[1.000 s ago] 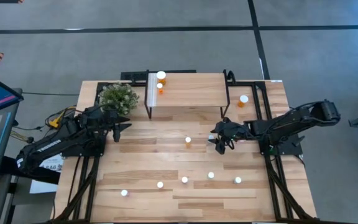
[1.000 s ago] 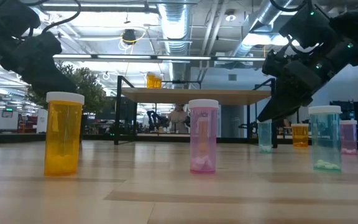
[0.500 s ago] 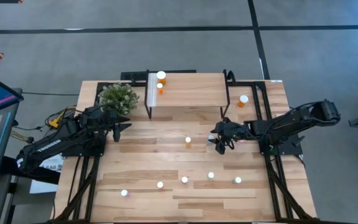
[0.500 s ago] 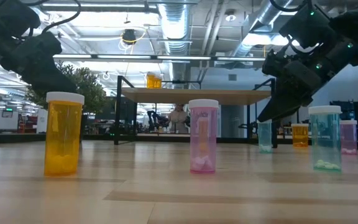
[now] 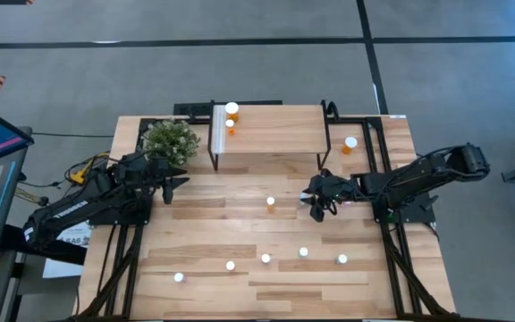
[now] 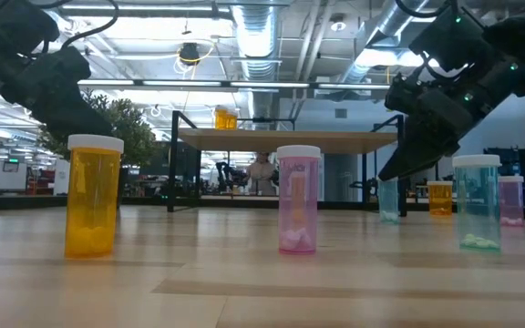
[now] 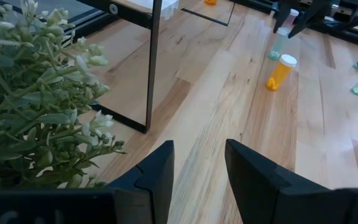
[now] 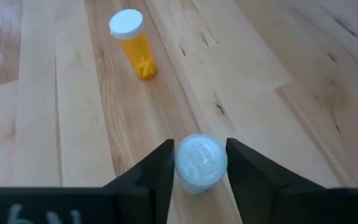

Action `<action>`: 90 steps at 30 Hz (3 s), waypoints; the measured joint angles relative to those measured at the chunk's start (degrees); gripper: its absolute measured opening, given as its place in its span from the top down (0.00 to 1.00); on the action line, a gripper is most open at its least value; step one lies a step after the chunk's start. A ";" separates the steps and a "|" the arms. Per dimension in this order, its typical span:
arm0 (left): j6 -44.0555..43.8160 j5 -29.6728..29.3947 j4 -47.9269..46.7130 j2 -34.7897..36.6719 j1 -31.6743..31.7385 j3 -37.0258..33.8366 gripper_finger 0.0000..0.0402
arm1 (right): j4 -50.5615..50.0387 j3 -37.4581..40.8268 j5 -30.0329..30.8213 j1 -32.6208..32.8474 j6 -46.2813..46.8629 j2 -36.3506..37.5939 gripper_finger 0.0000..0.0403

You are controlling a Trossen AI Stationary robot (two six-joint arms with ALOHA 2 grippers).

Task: Pick and place medicine bottles onto shelf by color
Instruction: Put the small top blue pill bottle on the shelf

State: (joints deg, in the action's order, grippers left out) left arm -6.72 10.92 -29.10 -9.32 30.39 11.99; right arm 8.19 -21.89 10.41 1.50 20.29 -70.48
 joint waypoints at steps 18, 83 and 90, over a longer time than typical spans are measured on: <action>0.00 0.00 0.00 -0.02 0.00 0.00 0.68 | -2.28 -12.28 -1.73 -2.84 -8.13 0.02 0.65; -0.20 -1.11 -0.15 -0.02 0.00 0.00 0.68 | -23.87 -69.02 -27.73 -38.16 -34.36 -37.59 0.54; -0.20 -1.11 -0.15 -0.02 0.00 0.00 0.68 | -23.94 -69.02 -26.73 -38.42 -34.38 -37.56 0.45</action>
State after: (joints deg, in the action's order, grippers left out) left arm -6.92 9.80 -29.26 -9.34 30.39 11.99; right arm -15.75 -90.91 -16.32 -36.93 -14.09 -108.04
